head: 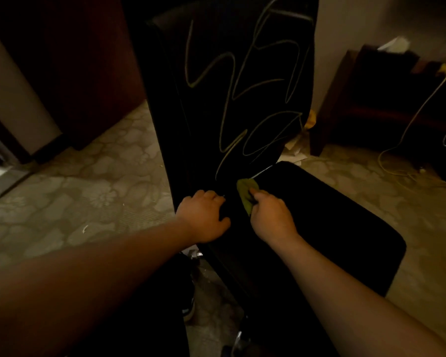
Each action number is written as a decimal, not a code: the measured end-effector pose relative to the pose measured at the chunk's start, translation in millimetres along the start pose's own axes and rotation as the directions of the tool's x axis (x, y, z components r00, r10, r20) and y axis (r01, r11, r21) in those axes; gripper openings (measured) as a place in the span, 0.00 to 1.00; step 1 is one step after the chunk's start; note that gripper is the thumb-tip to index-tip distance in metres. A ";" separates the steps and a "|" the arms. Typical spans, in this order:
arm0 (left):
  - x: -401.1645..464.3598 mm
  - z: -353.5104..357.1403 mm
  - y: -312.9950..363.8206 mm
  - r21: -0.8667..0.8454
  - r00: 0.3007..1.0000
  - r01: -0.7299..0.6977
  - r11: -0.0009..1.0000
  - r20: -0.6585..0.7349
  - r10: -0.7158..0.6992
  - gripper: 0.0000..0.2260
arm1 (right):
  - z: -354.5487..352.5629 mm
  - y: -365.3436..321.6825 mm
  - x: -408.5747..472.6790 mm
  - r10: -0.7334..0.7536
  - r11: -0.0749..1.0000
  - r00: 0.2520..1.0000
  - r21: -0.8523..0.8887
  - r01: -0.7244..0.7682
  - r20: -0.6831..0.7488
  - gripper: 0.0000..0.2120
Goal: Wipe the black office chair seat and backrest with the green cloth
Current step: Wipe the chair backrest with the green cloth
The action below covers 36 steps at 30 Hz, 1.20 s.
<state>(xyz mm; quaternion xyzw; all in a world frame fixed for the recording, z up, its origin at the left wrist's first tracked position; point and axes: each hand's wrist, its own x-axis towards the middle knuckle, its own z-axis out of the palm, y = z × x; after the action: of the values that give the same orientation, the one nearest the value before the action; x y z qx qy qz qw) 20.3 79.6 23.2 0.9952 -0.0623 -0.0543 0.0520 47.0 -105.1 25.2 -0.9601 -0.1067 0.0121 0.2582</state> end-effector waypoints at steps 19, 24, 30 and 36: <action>-37.8 -248.8 -54.0 0.003 0.865 0.035 0.999 -0.501 -0.029 0.17 | -137.9 -168.0 45.0 -0.316 0.837 0.803 0.251 0.487 -0.506 0.16; -19.5 -289.2 -55.3 0.100 0.738 0.097 0.990 -0.675 -0.004 0.18 | -158.9 -188.4 73.1 -0.316 0.790 0.746 0.272 0.549 -0.587 0.15; 20.9 -333.6 -54.0 0.050 0.700 0.193 0.980 -0.707 -0.102 0.24 | -165.3 -219.4 117.8 -0.303 0.753 0.719 0.305 0.583 -0.626 0.12; 39.9 -316.1 -59.9 0.076 0.699 0.275 0.958 -0.700 -0.146 0.30 | -146.1 -226.8 151.4 -0.560 0.666 0.637 0.169 0.727 -0.530 0.07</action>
<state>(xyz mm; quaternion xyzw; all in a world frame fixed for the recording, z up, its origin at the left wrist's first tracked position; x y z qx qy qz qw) 102.9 164.1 325.1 0.9450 0.0715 0.3183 -0.0225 161.3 46.1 269.7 -0.7654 -0.3838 -0.2768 0.4361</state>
